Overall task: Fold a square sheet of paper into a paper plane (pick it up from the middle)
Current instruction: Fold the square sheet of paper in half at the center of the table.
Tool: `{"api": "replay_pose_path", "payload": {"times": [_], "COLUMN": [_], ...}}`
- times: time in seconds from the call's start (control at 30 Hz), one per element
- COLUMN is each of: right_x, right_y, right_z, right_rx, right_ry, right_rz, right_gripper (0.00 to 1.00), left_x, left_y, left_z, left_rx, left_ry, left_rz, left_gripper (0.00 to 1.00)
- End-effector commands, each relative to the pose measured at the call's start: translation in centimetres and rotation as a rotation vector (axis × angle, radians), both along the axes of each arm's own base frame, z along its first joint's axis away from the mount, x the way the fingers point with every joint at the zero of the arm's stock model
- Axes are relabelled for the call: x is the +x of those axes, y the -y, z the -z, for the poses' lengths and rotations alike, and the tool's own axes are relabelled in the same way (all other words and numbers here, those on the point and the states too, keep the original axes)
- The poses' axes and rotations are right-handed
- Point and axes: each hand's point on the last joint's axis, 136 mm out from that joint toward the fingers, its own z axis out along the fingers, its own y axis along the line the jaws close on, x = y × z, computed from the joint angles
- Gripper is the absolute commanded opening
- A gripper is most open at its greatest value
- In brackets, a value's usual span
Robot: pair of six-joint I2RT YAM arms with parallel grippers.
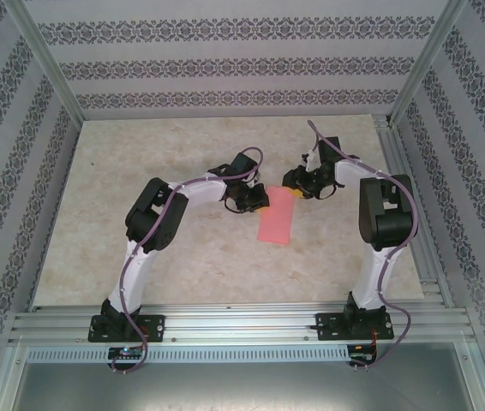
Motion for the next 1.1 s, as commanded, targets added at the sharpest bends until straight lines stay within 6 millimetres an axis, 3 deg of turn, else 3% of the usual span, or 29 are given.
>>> {"api": "replay_pose_path", "payload": {"times": [0.0,0.27,0.37,0.6,0.7,1.07], "right_x": [1.0,0.8,1.0,2.0,2.2,1.9], "right_y": [-0.1,0.3,0.8,0.4,0.2,0.6], "right_z": [0.6,3.7,4.1,-1.0,-2.0,3.2], "right_rx": [0.017,-0.018,-0.035,-0.009,0.016,-0.018], "right_ry": [0.001,-0.059,-0.068,0.032,0.047,-0.055], "right_rz": [-0.004,-0.002,0.008,-0.011,-0.012,0.016], "right_gripper": [0.43,0.43,0.43,0.44,0.44,0.43], "left_x": [-1.5,-1.6,-1.6,-1.5,-1.5,-1.5], "left_y": [-0.5,-0.5,-0.6,-0.5,-0.5,-0.5], "left_z": [2.7,2.7,2.8,2.5,2.5,2.6], "left_rx": [0.071,0.073,0.075,0.07,0.071,0.072], "left_ry": [-0.056,-0.059,-0.06,-0.056,-0.055,-0.055], "left_rz": [0.022,0.024,0.023,0.023,0.025,0.025], "left_gripper": [0.13,0.13,0.13,0.13,0.13,0.13]}}
